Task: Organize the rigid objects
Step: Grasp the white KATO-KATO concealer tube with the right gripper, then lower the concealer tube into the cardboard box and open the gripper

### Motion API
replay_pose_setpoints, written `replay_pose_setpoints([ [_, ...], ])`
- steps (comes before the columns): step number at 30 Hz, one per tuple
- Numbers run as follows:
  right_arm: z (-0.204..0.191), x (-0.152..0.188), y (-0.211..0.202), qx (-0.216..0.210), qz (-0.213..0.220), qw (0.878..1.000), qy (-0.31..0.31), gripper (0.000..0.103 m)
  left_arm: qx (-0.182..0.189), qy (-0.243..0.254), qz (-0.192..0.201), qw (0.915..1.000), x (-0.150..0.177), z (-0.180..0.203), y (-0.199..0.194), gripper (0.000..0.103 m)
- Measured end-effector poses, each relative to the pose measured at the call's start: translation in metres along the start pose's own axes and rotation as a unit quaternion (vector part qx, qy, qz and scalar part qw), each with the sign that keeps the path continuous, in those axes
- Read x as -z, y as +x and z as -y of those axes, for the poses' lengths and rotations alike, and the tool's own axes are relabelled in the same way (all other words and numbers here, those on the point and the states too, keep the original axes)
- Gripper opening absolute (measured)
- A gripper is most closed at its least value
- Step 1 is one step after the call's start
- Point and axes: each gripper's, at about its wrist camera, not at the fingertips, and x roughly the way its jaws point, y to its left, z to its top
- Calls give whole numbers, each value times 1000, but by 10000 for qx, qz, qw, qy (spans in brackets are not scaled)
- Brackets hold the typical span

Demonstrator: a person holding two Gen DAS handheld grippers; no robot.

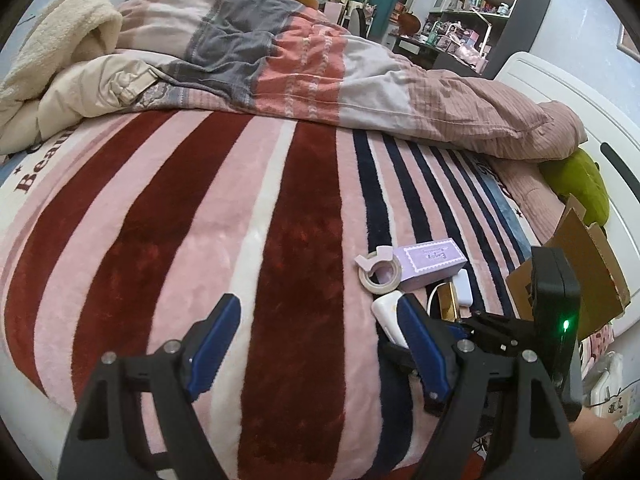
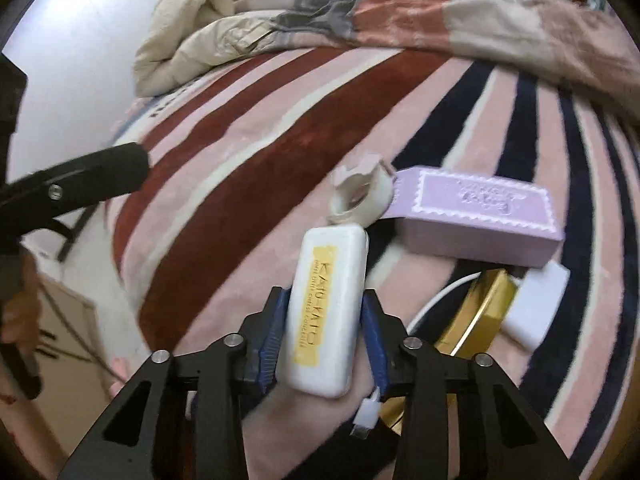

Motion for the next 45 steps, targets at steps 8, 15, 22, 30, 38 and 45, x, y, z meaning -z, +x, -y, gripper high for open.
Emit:
replay_pose_setpoints([
  [8,0,-6,-26,7,399,9992,-41,31,288,364,28,9989,-4,36,-21,78],
  [15,12,-9,-143,-599,1444,9871,-348,31,1449,894,228,9851,-33,125,-38,67],
  [22,63,13,-216,-408,2015,9786,-113,31,2156,1544,54,9642,-57,238,-26,31],
  [30,163,38,-258,13,1748,9806,886,31,2352,2391,-855,9382,-68,357,29,31],
  [38,193,41,-226,419,561,9915,1096,31,1878,2671,-1620,9312,-51,382,62,33],
  [45,182,43,-231,998,618,9885,954,32,1312,2337,-744,9605,-62,331,14,61],
])
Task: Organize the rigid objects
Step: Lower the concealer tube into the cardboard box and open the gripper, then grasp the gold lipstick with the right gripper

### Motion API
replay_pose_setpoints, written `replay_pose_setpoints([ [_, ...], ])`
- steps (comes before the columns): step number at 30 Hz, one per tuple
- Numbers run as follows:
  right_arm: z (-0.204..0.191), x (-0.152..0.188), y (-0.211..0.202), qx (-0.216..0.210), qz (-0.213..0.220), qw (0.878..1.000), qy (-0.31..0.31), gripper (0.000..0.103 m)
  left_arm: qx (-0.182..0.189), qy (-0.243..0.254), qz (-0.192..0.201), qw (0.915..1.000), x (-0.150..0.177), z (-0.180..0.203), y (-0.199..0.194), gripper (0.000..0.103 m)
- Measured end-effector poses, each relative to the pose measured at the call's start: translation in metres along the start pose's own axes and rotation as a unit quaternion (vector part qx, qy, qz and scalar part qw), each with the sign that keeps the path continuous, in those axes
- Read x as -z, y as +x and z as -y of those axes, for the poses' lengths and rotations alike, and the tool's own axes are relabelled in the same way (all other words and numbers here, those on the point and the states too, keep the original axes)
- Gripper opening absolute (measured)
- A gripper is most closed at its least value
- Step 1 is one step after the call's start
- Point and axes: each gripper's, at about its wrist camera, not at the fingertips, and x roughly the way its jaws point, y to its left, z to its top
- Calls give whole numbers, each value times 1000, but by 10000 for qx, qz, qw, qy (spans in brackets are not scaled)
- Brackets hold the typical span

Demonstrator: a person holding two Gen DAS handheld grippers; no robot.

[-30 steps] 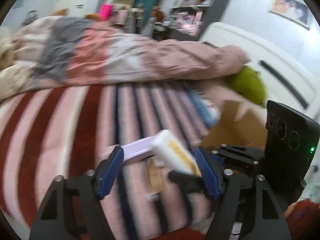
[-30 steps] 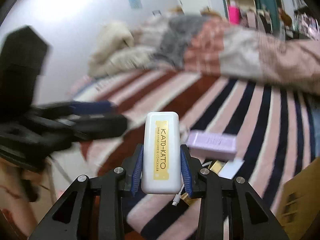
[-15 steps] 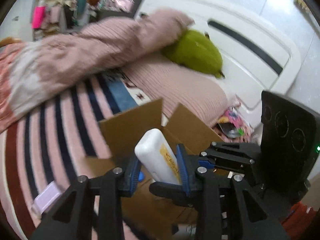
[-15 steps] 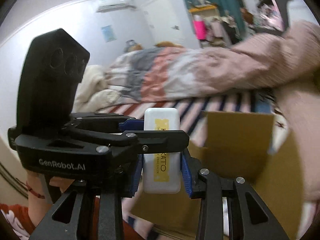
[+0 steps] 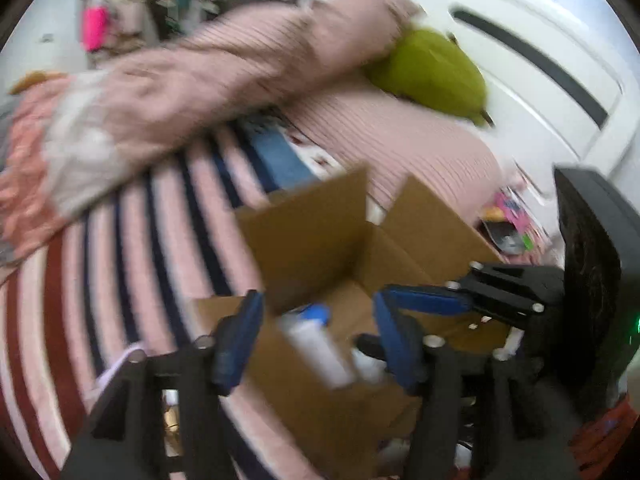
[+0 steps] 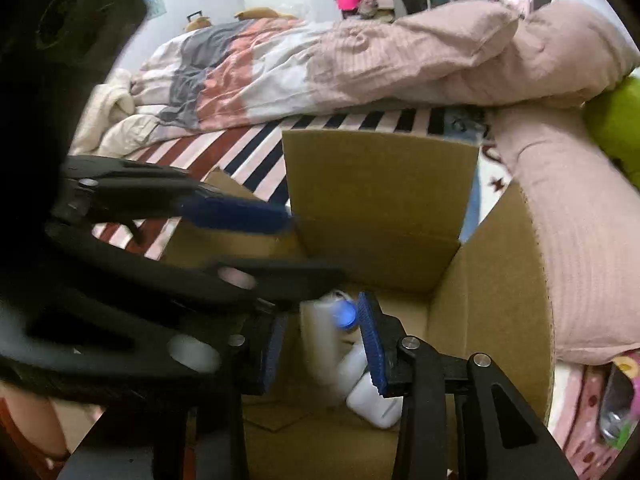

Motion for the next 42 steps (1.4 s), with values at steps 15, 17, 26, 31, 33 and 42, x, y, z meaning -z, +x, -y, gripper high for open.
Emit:
replay_pose_setpoints([
  [15,-173,11,66,-1585,49,9850,-677,53,-1411,-1781,844,9702,163,-181,-91,78],
  [17,-173,21,98,-1399,-156,9894,-369,53,-1283,-1981,784,9686,177,-199,-80,78],
  [26,-154,40,176,-695,-517,9944,601,22,-1077,-2114,692,9690,193,-222,-58,78],
  [31,-171,41,153,-279,-665,9967,-376,13,-1014,-2039,666,9715,189,-218,-50,78],
  [33,-174,46,150,17,-816,9938,-757,14,-967,-2004,652,9728,188,-213,-48,78],
  [42,-178,45,128,-373,-420,9934,-999,13,-432,-1772,685,9808,169,-188,-52,77],
])
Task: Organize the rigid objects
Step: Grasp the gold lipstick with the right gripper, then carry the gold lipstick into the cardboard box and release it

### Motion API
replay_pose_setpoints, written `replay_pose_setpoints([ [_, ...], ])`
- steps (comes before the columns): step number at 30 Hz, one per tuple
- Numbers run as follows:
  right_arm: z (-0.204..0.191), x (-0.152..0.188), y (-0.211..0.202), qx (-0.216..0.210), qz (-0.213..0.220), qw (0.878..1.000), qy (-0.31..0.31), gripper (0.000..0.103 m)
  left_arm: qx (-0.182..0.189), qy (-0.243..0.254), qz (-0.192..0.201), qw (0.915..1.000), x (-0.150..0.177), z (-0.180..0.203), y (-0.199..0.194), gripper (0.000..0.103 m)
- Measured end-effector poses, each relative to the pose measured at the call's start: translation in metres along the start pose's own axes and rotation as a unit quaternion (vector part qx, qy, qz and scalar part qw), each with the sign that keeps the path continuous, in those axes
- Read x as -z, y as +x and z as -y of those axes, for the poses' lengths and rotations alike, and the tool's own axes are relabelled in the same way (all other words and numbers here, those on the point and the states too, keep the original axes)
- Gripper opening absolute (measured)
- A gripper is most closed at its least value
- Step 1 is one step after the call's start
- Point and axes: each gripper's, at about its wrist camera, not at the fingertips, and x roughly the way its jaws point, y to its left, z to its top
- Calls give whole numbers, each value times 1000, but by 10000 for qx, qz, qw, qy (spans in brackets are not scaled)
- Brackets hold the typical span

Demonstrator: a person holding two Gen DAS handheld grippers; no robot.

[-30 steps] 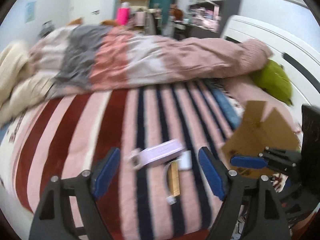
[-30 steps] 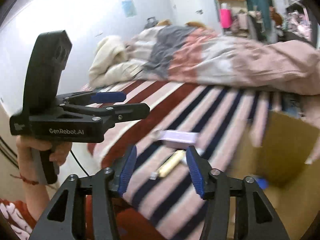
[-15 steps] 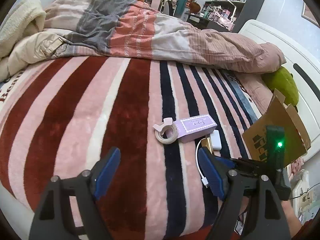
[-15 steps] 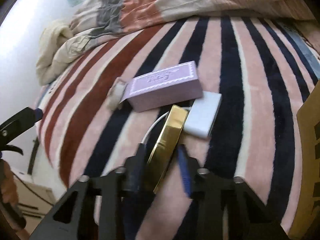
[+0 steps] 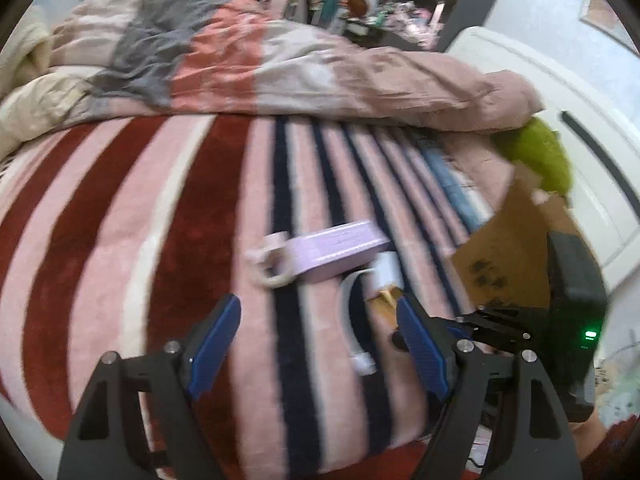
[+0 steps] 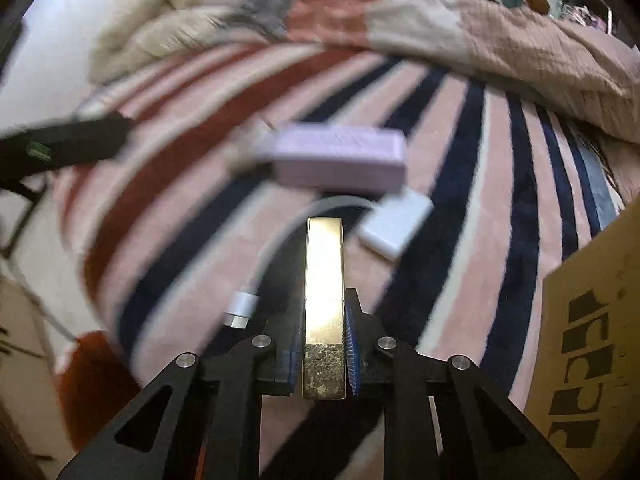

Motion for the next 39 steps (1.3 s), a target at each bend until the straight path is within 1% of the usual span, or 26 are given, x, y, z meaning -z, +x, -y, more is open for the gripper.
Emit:
replay_pose_setpoints([
  [1,-3,-5,-15,-114,147,9998,-86,13,187,84,69,9998,-5,11,-4,77],
  [2,-7,-11,-27,-176,284,9993,-161,13,348,149,121,9992,-10,20,-7,71],
  [3,-8,-16,-46,-293,505,9980,-235,13,607,230,173,9977,-16,33,-10,67],
  [5,-5,-23,-74,-567,803,9949,-245,13,960,385,245,9943,-29,56,-15,48],
  [6,-2,-24,-86,-654,918,9934,-230,13,1004,511,292,9932,-35,68,-17,43],
  [7,2,-24,-100,-712,1061,9916,-215,13,1074,670,344,9914,-41,83,-17,34],
  [8,10,-24,-113,-730,1194,9900,-192,13,1156,781,388,9895,-47,94,-18,32],
  [10,24,-24,-129,-668,1364,9884,-62,13,1251,959,419,9866,-59,120,-14,31],
  [13,58,-15,-153,-501,1582,9860,162,13,1410,1280,303,9812,-76,165,1,31],
  [14,72,-12,-160,-401,1627,9855,250,13,1453,1421,211,9789,-82,186,11,31],
  [16,93,-10,-169,-253,1642,9851,445,13,1488,1594,45,9759,-88,212,26,31],
  [18,119,-6,-173,-111,1562,9854,666,13,1492,1826,-198,9716,-92,241,46,31],
  [21,152,4,-172,65,1208,9882,937,13,1420,2118,-602,9651,-86,271,76,31],
  [24,171,13,-160,96,845,9902,1109,13,1242,2235,-876,9628,-79,282,96,31],
  [26,179,18,-151,69,620,9909,1196,13,1094,2215,-1042,9634,-75,284,105,31],
  [28,181,19,-145,156,542,9917,1160,13,884,2200,-1043,9659,-72,283,106,31],
  [29,179,17,-145,286,555,9919,1111,14,778,2198,-1006,9672,-71,280,103,33],
  [30,177,16,-145,305,565,9917,1117,14,724,2175,-968,9686,-72,277,99,35],
  [32,176,14,-144,312,553,9916,1125,14,653,2036,-756,9739,-75,266,84,50],
  [33,173,14,-145,353,565,9916,1112,15,628,1968,-637,9763,-78,258,75,53],
  [34,170,14,-147,432,585,9914,1087,18,574,1847,-430,9802,-81,246,60,59],
  [36,161,12,-155,549,770,9905,1000,21,423,1666,-178,9850,-84,224,39,64],
  [37,152,9,-161,509,939,9902,904,22,258,1539,-19,9877,-85,207,24,66],
  [39,131,2,-171,247,1228,9898,677,31,-23,1343,199,9907,-86,181,3,70],
])
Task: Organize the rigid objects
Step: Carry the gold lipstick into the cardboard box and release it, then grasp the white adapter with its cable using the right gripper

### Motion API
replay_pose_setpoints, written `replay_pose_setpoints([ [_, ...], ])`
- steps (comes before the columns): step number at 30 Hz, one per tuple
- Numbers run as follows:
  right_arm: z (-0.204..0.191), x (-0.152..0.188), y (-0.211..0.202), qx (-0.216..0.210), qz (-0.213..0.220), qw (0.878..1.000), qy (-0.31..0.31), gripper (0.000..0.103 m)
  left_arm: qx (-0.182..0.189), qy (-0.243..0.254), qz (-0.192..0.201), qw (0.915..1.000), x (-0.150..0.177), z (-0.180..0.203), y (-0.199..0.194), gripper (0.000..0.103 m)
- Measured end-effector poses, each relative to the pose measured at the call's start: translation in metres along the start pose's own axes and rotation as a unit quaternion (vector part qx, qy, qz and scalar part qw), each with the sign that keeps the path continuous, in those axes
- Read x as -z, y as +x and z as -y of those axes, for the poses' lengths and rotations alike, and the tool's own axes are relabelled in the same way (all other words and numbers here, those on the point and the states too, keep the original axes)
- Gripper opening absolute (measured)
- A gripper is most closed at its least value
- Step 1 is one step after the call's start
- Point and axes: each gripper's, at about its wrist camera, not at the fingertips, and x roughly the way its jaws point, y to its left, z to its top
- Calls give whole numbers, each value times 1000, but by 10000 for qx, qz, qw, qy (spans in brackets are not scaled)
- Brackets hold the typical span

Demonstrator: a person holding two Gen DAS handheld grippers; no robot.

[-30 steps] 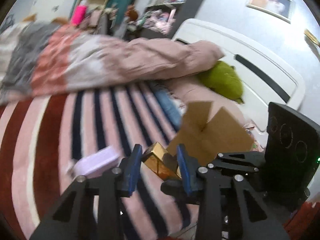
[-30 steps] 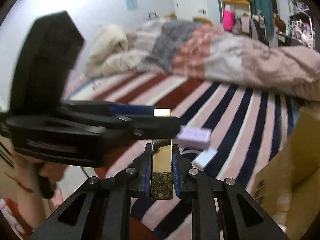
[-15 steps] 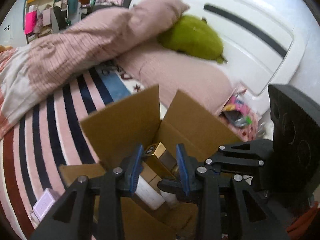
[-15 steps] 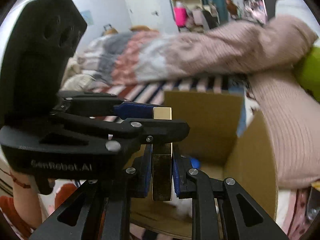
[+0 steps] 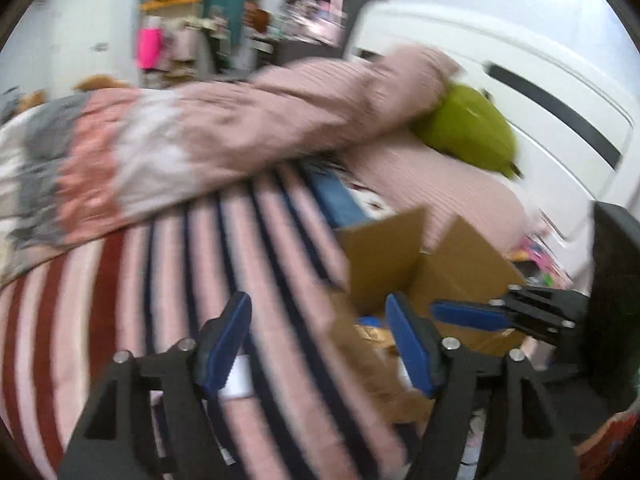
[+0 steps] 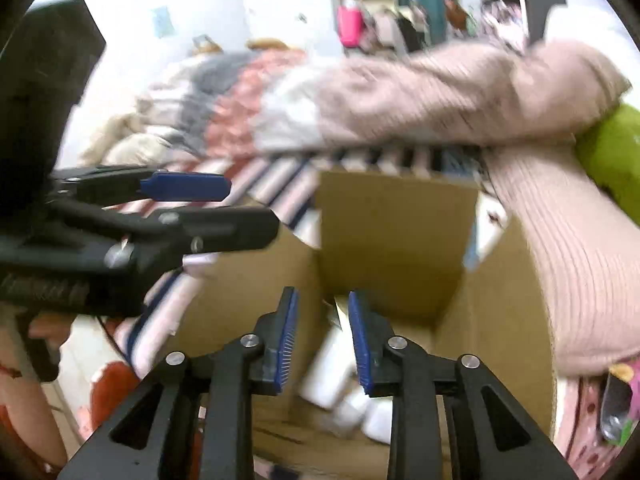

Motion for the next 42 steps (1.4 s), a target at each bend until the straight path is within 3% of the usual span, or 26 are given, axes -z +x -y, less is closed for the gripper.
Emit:
replay_pose_setpoints([
  [2,-30,-8,-3,-368,219,9989,-208,41,-334,-218,157,9991,13,-31,-23,75],
  [5,-73,-17,6,-744,310,9955,-506,42,-756,-501,257,9955,38,-73,-45,77],
  [10,-137,-13,60,-1019,-139,9905,-909,45,-1050,-903,131,9903,84,-131,-44,78],
  [14,-142,14,126,-802,-769,9922,-562,58,-895,-1231,-55,9883,118,-161,-28,77],
  [17,-124,35,174,-124,-1056,9939,-304,59,-848,-1324,-204,9873,135,-177,-16,78],
  [22,-102,49,224,524,-1022,9933,-131,59,-742,-1374,-357,9871,145,-182,1,78],
  [25,-103,47,225,505,-717,9959,-204,56,-715,-1400,-430,9866,148,-185,6,78],
  [26,-103,48,227,555,-715,9956,-239,38,-719,-1402,-453,9865,149,-185,8,78],
  [28,-101,47,226,590,-757,9951,-233,29,-676,-1390,-466,9869,149,-182,8,78],
  [32,-104,49,207,312,-835,9958,-191,26,-62,-1334,-477,9899,155,-165,9,77],
  [36,-119,34,180,34,-606,9976,-344,26,661,-1263,-461,9887,162,-142,5,76],
  [39,-131,20,150,-290,-406,9979,-403,26,1003,-1170,-307,9876,155,-125,-6,54],
  [41,-137,11,132,-445,-273,9978,-420,26,1097,-1089,-240,9877,147,-116,-13,16],
  [42,-139,7,122,-484,-185,9977,-434,26,1054,-992,-190,9893,142,-110,-17,8],
])
